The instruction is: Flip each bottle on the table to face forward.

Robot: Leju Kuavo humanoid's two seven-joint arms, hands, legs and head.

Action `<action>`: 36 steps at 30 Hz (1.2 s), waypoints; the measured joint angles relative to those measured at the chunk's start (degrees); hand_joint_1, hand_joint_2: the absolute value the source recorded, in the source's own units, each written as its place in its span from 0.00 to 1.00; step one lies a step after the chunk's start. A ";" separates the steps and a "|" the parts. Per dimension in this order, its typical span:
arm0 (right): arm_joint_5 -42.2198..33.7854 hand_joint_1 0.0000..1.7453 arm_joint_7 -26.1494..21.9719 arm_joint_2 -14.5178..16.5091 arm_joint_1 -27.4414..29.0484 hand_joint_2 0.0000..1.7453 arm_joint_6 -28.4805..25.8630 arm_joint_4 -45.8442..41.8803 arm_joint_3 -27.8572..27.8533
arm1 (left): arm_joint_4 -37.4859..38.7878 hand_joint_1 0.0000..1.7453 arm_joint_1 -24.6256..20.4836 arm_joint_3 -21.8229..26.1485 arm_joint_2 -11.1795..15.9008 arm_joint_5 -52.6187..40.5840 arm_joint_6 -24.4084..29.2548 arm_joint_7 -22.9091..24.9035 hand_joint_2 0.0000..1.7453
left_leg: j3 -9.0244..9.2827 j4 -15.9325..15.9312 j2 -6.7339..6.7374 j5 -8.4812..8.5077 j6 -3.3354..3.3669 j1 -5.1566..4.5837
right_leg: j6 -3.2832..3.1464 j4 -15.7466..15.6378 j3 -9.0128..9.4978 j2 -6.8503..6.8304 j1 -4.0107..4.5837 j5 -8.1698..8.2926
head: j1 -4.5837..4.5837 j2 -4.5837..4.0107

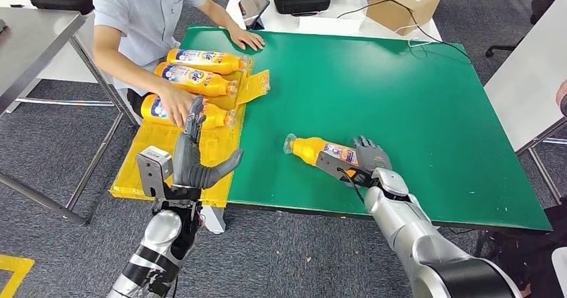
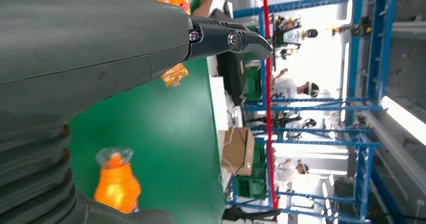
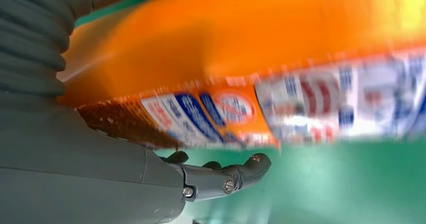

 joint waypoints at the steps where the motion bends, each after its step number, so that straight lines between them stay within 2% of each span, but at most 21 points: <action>1: 0.27 1.00 0.76 -0.03 -0.25 1.00 1.53 0.10 0.11 | 0.33 0.00 -0.20 -0.04 -0.02 -0.04 -0.27 0.28 1.00 | 0.04 0.00 -0.01 0.00 0.00 0.00 | 0.00 -0.01 0.02 0.00 0.00 -0.01 | 0.00 0.00; 5: 0.83 1.00 1.68 -0.20 -0.92 1.00 4.96 0.28 0.45 | 1.72 0.00 -0.78 -0.05 -0.06 -0.13 -0.71 1.13 1.00 | 0.12 0.00 -0.06 0.00 0.00 0.00 | 0.00 -0.02 0.15 -0.01 0.00 -0.02 | 0.00 0.00; 9: -0.73 1.00 -1.95 -0.20 -0.85 1.00 5.15 0.25 0.45 | 2.57 0.00 -0.96 0.01 -0.05 -0.13 -0.74 1.45 1.00 | 0.14 0.00 -0.06 -0.01 0.00 0.00 | 0.00 -0.02 0.20 -0.01 0.00 -0.02 | 0.01 0.00; 11: -3.37 1.00 -6.30 -0.16 -0.62 1.00 5.01 0.17 0.03 | 2.85 0.00 -0.99 0.11 -0.04 -0.10 -0.75 1.55 1.00 | 0.14 0.00 -0.02 -0.02 -0.01 0.01 | 0.00 -0.02 0.22 0.01 0.02 -0.01 | 0.02 0.00; 15: -12.04 1.00 -19.28 0.42 0.80 1.00 5.10 -0.59 -2.61 | 3.18 0.00 -1.03 0.25 -0.04 0.58 -0.89 2.00 1.00 | 0.27 0.00 0.29 -0.19 -0.13 0.02 | -0.02 -0.06 0.25 0.41 0.10 0.01 | 0.01 0.00; 17: -15.26 1.00 -23.61 0.99 1.92 1.00 4.81 -1.44 -3.78 | 3.33 0.00 -1.06 0.25 -0.04 1.07 -0.93 2.26 1.00 | 0.32 -0.01 0.43 -0.23 -0.13 0.03 | -0.04 -0.07 0.24 0.52 0.13 0.03 | -0.01 0.00; 19: -17.29 1.00 -26.07 1.50 2.90 1.00 4.34 -2.34 -4.78 | 3.50 0.00 -1.06 0.26 -0.02 1.39 -0.95 2.40 1.00 | 0.32 -0.01 0.44 -0.23 -0.14 0.07 | -0.06 -0.07 0.23 0.53 0.15 0.04 | -0.01 0.00; 22: -18.23 1.00 -27.08 2.06 3.75 1.00 3.95 -3.28 -5.71 | 3.61 0.00 -1.05 0.27 0.01 1.50 -0.95 2.51 1.00 | 0.32 -0.01 0.44 -0.22 -0.15 0.09 | -0.09 -0.06 0.22 0.53 0.17 0.05 | -0.01 0.00; 25: -21.05 1.00 -30.49 2.61 5.08 1.00 1.43 -4.61 -6.45 | 3.64 0.00 -0.99 0.27 0.01 1.97 -0.73 2.59 1.00 | 0.26 -0.01 0.43 -0.20 -0.14 0.09 | -0.10 -0.04 0.20 0.51 0.16 0.06 | 0.01 0.00; 28: -27.57 1.00 -37.10 4.01 8.59 1.00 -2.36 -8.57 -6.87 | 3.67 0.00 -0.52 0.32 -0.09 3.41 1.02 2.66 1.00 | 0.06 -0.01 0.41 -0.18 -0.11 0.09 | -0.11 -0.02 0.05 0.49 0.15 0.07 | -0.01 0.00; 31: -35.16 1.00 -40.19 5.96 13.33 1.00 -5.89 -16.59 -6.38 | 4.92 0.00 0.17 0.39 -0.67 5.71 2.23 3.09 1.00 | -0.16 -0.01 0.33 -0.16 -0.10 0.09 | -0.11 -0.02 -0.15 0.47 0.14 0.06 | -0.02 0.00; 36: -42.96 1.00 -41.43 6.99 19.15 1.00 -8.83 -30.49 -2.68 | 7.80 0.00 2.61 -2.53 -0.97 6.26 -5.85 1.55 1.00 | -0.42 -0.01 0.36 -0.19 -0.09 0.07 | -0.06 -0.03 -0.40 0.47 0.09 0.02 | 0.00 0.00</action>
